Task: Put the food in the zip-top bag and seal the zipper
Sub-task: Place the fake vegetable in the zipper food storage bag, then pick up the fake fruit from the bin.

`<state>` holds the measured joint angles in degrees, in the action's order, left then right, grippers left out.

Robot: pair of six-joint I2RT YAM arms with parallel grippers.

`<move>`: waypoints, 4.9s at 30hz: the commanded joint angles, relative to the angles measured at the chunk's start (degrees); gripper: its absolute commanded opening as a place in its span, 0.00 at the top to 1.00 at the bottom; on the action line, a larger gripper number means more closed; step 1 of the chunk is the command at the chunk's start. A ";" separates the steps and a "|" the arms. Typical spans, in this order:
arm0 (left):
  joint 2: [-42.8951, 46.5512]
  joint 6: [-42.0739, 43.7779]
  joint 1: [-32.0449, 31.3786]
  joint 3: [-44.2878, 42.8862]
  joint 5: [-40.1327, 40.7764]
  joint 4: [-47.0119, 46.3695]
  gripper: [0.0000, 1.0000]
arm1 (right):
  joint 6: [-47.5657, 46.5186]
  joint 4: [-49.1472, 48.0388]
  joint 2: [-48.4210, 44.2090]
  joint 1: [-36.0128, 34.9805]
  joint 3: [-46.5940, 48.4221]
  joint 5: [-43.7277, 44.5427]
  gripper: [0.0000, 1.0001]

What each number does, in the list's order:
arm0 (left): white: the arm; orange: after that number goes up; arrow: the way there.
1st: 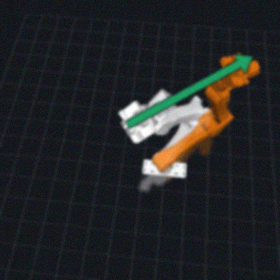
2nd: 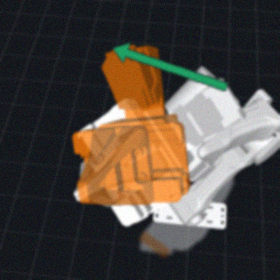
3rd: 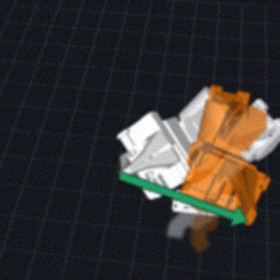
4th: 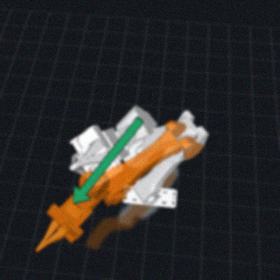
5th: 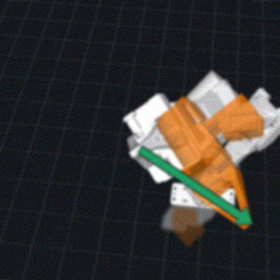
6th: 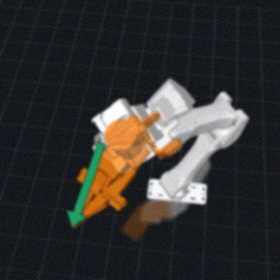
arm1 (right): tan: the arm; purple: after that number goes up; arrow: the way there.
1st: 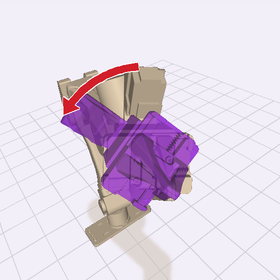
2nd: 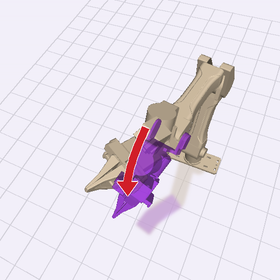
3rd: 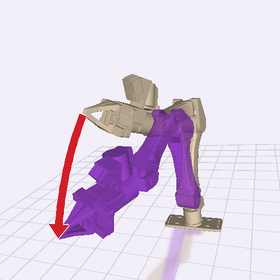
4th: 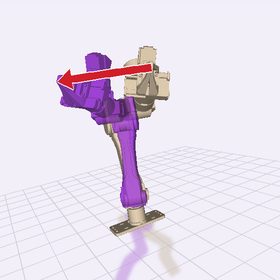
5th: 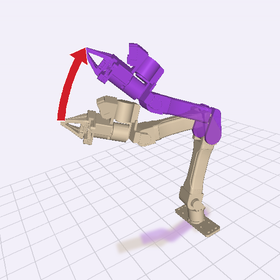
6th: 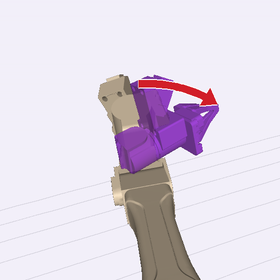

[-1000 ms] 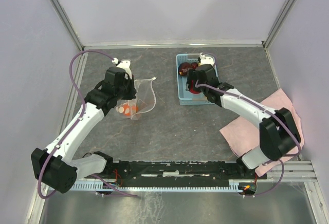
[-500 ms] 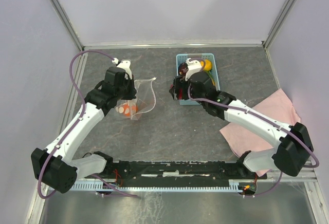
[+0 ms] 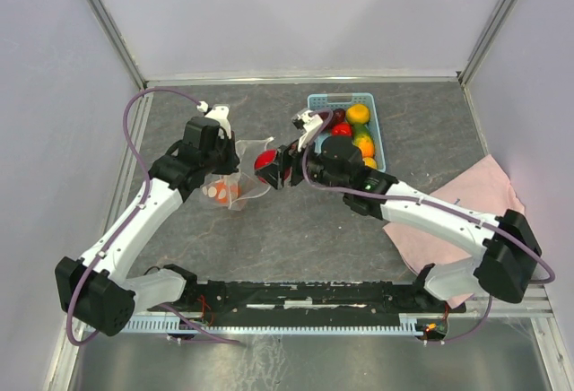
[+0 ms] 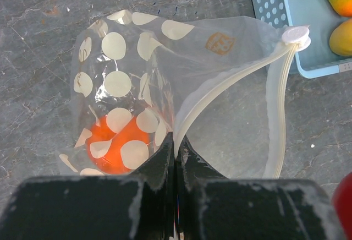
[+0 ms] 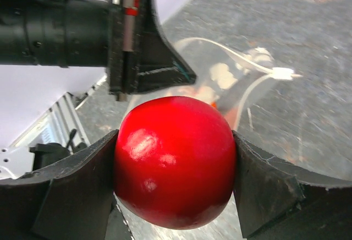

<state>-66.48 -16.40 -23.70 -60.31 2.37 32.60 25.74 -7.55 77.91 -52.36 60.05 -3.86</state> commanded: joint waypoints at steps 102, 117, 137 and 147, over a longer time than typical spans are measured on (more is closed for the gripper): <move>1.37 -0.13 0.25 -0.77 -3.43 -2.34 0.97 | -25.21 26.31 30.20 26.95 22.45 32.55 0.09; 1.26 -0.03 0.25 -0.78 -3.55 -2.31 0.97 | -24.68 28.55 40.50 29.75 27.33 28.54 0.27; 1.13 -0.21 0.25 -0.86 -4.13 -2.29 0.97 | -20.39 31.71 33.22 30.41 24.21 27.05 0.52; 1.03 -0.21 0.28 -0.78 -3.91 -2.30 0.97 | -14.97 30.07 23.71 30.31 17.79 21.27 0.57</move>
<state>-65.73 -16.34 -23.33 -60.31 -1.61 32.03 7.03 23.90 107.26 -22.06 79.81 20.47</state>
